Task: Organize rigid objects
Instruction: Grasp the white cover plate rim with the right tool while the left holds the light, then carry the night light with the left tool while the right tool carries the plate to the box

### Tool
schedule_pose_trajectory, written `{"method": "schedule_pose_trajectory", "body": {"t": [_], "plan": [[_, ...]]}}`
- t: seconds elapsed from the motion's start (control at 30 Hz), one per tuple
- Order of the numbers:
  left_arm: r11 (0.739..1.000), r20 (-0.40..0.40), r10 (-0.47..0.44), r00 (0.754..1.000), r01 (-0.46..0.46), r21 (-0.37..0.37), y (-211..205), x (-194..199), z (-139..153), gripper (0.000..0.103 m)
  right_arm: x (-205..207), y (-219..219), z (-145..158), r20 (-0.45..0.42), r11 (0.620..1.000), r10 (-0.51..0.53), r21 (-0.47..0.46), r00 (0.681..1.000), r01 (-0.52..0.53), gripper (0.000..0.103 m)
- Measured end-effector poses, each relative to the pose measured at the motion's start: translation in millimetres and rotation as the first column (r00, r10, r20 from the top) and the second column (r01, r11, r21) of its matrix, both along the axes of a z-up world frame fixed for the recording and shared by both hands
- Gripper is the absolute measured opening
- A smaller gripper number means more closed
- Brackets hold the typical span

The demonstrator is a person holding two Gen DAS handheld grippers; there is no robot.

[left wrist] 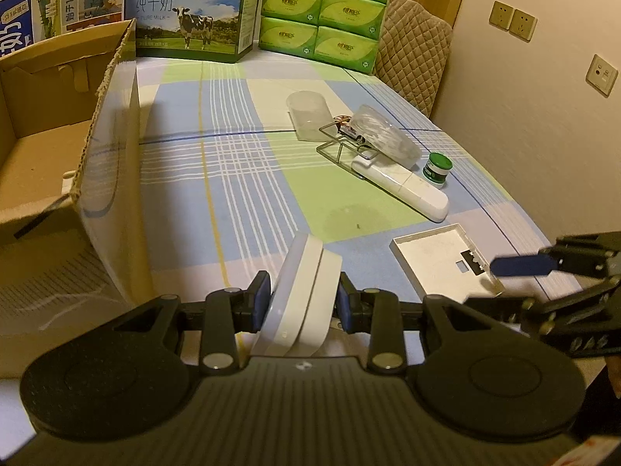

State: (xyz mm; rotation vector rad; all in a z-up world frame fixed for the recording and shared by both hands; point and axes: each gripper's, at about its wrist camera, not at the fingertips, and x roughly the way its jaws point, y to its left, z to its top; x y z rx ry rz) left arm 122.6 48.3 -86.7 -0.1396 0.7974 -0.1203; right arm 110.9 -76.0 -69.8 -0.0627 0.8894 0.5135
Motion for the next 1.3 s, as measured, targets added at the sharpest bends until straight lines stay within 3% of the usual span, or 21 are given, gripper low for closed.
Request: {"method": "schedule_pose_trajectory", "body": {"t": [0.07,0.1,0.13,0.37,0.6,0.8,0.87,1.07,1.3], "plan": [[1.000,0.000,0.001,1.000,-0.001,-0.001,0,0,0,0.030,-1,-2,5,0.029,0.998,-0.045,0.042,0.999,0.044,0.065],[1.000,0.001,0.000,1.000,0.000,0.000,0,0,0,0.030,0,-3,6,0.038,0.995,-0.086,0.046,0.996,0.084,0.084],[1.000,0.000,0.001,1.000,-0.001,0.000,0,0,0,0.030,1,-3,6,0.041,0.992,-0.121,0.048,0.992,0.119,0.094],[1.000,0.002,0.001,1.000,-0.001,-0.006,0,0,0,0.030,20,4,-4,-0.011,0.974,-0.226,0.016,0.974,0.226,0.095],[1.000,0.012,-0.003,1.000,0.003,-0.010,2,0,0,0.030,34,21,-23,-0.046,0.966,-0.250,-0.076,0.967,0.246,0.095],[1.000,0.022,-0.011,1.000,0.011,0.006,1,-1,-1,0.030,34,31,-29,-0.010,0.969,-0.213,-0.135,0.977,0.209,0.092],[1.000,0.026,-0.018,1.000,0.017,0.019,-1,-2,-1,0.030,33,31,-27,-0.005,0.970,-0.209,-0.131,0.978,0.207,0.086],[0.996,0.028,-0.039,0.999,0.036,0.077,-8,-4,-3,0.033,35,30,-28,-0.015,0.968,-0.222,-0.125,0.975,0.218,0.085],[0.995,0.030,-0.046,0.999,0.043,0.087,-9,-4,0,0.030,33,26,-20,-0.006,0.963,-0.255,-0.092,0.967,0.254,0.085]]}}
